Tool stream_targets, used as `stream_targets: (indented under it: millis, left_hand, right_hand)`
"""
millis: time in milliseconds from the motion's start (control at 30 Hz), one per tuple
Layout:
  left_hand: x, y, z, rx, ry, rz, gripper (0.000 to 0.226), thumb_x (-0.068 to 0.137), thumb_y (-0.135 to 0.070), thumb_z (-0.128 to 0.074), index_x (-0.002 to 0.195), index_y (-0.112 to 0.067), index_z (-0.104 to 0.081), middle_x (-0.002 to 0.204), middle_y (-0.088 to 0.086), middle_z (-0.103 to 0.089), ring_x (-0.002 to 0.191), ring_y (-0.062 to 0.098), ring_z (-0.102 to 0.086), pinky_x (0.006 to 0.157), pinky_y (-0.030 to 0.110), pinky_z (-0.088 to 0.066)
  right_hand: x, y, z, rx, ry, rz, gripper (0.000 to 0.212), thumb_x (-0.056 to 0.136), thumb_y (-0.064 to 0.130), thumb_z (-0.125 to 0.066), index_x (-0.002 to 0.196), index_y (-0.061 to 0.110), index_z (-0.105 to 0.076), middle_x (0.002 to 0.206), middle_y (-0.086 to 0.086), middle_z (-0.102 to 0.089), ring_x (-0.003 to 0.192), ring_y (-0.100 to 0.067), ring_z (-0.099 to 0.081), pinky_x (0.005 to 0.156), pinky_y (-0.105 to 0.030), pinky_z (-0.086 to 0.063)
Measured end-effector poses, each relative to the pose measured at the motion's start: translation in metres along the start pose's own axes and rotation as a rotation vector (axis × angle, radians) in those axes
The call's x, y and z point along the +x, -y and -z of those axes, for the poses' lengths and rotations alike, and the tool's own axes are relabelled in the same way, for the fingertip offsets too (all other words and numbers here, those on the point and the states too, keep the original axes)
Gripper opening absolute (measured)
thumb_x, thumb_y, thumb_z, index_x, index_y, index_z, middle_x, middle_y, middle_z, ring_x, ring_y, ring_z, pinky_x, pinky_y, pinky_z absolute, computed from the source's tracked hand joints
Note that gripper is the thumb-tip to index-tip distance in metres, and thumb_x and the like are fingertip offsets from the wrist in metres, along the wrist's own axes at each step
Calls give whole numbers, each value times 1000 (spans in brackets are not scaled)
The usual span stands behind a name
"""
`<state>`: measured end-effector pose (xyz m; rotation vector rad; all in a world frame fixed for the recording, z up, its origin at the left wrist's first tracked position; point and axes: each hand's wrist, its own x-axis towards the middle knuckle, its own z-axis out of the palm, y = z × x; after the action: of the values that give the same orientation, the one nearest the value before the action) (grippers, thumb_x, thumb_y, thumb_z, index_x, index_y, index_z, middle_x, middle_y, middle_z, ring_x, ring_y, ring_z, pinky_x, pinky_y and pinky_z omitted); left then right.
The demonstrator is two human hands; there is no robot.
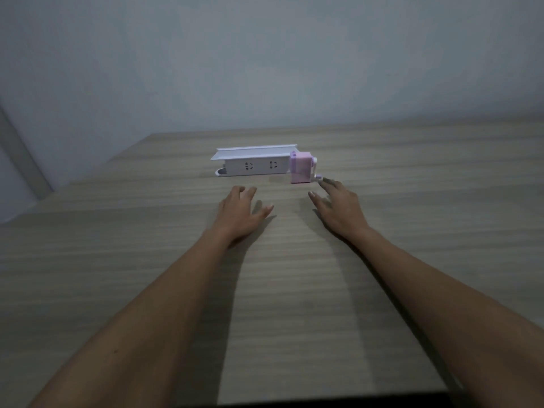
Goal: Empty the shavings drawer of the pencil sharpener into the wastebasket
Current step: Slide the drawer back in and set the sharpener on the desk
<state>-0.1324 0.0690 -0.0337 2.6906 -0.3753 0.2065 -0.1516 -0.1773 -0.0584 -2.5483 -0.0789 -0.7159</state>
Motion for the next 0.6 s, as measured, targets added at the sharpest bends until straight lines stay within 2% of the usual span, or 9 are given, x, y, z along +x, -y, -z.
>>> stream_targets:
  millis: [100,233,333,367,467,600]
  left_hand:
    - [-29,3,2,92,31,46,78,96,-66,-38,160,-23,-25,167,13,-15,156,29,-12,123,47,-11]
    - [-59,13,2,105,16,127,82,95,-71,-28,161,-23,-21,169,15,-10,157,31,-4,124,51,-6]
    - [-71,17,2,102,14,164,83,95,-71,-27,161,-23,-22,168,16,-12,157,32,-7,124,50,-8]
    - [-72,17,1,116,15,163,81,94,-71,-28,160,-23,-26,167,16,-16,156,32,-10,123,49,-11]
    - [-72,19,0,154,16,157,75,92,-71,-29,147,-24,-46,159,17,-34,151,31,-23,119,48,-20]
    - [-71,21,-1,176,22,153,71,92,-70,-30,142,-24,-51,156,15,-39,149,29,-28,118,48,-22]
  right_hand:
    - [-23,9,6,-91,23,-4,51,102,41,-50,141,9,-57,153,-13,-52,147,-28,-42,114,-43,-31]
    - [-45,15,12,-190,82,-41,56,102,49,-44,146,15,-52,159,-13,-44,151,-30,-34,118,-44,-25]
    - [-53,19,18,-207,177,-100,60,102,52,-40,150,17,-48,163,-14,-37,152,-31,-30,118,-46,-25]
    - [-54,19,18,-218,198,-113,58,102,51,-39,147,17,-51,161,-14,-39,150,-31,-34,116,-46,-28]
    - [-55,17,18,-252,216,-106,49,102,49,-37,122,16,-67,143,-15,-57,136,-32,-50,106,-44,-38]
    - [-54,18,17,-262,221,-103,47,102,48,-37,118,17,-68,142,-15,-58,135,-33,-51,105,-43,-39]
